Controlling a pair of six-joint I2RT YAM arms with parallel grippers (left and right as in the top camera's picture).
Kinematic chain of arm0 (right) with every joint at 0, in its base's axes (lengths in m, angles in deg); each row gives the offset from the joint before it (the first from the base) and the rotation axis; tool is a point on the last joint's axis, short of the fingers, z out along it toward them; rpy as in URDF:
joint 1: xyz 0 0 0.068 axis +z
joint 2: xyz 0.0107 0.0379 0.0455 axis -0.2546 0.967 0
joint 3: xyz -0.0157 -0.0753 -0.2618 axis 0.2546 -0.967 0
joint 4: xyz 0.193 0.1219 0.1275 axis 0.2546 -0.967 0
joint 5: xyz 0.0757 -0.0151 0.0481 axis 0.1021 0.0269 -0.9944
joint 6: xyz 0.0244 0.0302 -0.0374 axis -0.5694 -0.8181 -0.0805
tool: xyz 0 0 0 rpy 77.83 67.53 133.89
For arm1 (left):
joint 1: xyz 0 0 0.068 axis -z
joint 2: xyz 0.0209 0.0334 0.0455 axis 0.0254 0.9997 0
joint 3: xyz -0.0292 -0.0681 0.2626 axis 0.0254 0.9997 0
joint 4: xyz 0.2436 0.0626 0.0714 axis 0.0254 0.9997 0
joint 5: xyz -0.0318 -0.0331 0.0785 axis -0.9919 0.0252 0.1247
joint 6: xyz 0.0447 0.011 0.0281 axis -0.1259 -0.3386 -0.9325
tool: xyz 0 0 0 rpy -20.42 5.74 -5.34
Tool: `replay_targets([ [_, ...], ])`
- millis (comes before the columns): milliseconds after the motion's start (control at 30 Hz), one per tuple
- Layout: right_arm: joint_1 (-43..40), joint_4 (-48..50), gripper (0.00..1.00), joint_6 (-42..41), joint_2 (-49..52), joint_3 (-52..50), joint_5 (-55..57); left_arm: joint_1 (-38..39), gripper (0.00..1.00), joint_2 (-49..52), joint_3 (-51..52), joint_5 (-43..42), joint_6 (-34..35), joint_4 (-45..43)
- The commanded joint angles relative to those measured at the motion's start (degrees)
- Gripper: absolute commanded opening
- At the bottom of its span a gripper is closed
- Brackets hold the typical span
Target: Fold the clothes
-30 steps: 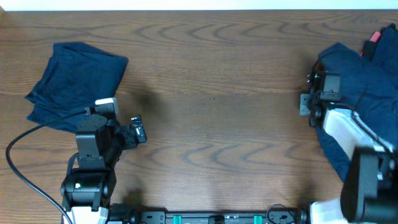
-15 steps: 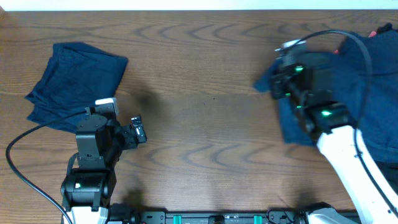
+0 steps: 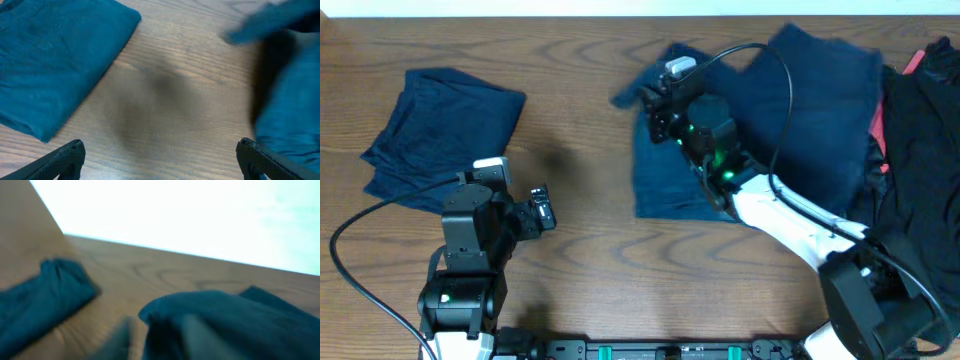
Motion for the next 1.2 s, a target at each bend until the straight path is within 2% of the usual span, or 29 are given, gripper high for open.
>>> replay_targets([
  [0,-0.2,-0.2,0.99,-3.8,1.3,0.6,5.9,-0.3,0.98,0.0,-1.2,-0.2,0.3,0.0],
  [200,-4.0,-10.7,0.99,-0.4,-2.9,0.6,7.3,-0.3,0.98,0.0,-1.2,-0.2,0.4,0.0],
  [367,-9.2,-26.7,0.99,1.9,-10.5,0.6,7.4,-0.3,0.98,0.2,-1.2,-0.9,5.5,-0.1],
  [500,-13.9,-39.0,0.99,4.9,-15.6,0.6,9.3,-0.1,0.98,2.3,-1.2,-8.3,6.8,-1.3],
  [667,-20.9,-49.7,0.99,-0.5,-18.4,0.6,13.1,-0.1,0.98,8.9,-1.2,-16.2,10.4,-4.0],
  [900,-27.6,-56.5,0.99,-3.3,-18.6,0.6,12.9,2.7,0.98,21.5,-1.2,-22.7,15.3,-7.8],
  [1133,-29.0,-57.7,0.99,-3.3,-18.6,0.6,12.9,9.7,1.00,33.3,-1.2,-22.6,23.4,-12.4],
  [1167,-29.0,-57.7,0.99,-3.3,-18.6,0.6,12.9,10.6,0.97,34.8,-1.2,-22.6,24.7,-13.3],
])
